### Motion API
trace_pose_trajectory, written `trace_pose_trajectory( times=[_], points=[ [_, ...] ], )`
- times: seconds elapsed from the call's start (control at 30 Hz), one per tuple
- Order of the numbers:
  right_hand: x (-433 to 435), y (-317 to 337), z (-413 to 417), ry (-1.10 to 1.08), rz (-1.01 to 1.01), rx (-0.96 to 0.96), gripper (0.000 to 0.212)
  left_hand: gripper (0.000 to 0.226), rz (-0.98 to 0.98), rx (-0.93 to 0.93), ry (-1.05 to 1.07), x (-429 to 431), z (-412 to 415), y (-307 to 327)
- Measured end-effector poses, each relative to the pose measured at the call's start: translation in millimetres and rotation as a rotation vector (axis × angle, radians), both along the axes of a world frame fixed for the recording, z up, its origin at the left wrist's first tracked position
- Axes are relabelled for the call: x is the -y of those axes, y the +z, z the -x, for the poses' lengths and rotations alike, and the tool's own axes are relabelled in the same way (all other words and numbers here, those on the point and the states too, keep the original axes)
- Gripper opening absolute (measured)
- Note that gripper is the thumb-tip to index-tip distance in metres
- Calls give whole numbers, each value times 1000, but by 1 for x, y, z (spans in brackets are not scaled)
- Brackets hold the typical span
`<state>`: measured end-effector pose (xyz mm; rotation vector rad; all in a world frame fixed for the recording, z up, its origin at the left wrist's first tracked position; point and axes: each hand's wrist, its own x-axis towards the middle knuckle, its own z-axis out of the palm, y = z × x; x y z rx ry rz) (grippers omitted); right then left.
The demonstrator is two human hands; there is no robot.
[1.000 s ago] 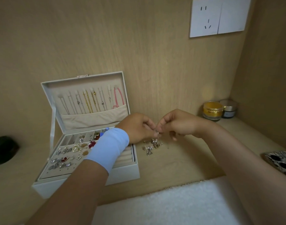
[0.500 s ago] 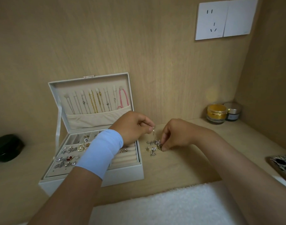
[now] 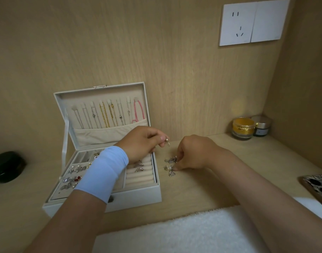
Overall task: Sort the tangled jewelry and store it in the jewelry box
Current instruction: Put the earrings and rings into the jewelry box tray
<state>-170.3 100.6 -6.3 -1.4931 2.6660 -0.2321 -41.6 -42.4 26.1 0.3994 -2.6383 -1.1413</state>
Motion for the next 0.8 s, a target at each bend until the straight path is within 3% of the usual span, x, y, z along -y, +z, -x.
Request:
trace_pose_trajectory(
  times=[0.17, 0.23, 0.33, 0.43, 0.6, 0.8],
  points=[
    [-2, 4, 0, 21, -23, 17, 19, 18, -92, -52, 48, 3, -7, 1],
    [-5, 7, 4, 15, 13, 74, 22, 18, -127, -56, 49, 2, -9, 1],
    [-11, 13, 7, 30, 151, 305, 26, 16, -216, -72, 49, 1, -11, 0],
    [-14, 21, 5, 63, 291, 574, 14, 16, -300, -88, 45, 5, -16, -1],
    [-11, 24, 1, 30, 457, 736, 8, 18, -329, -91, 94, 11, -28, 1],
    [5, 38, -19, 111, 562, 990, 13, 18, -173, -107, 178, 35, -53, 15]
  ],
)
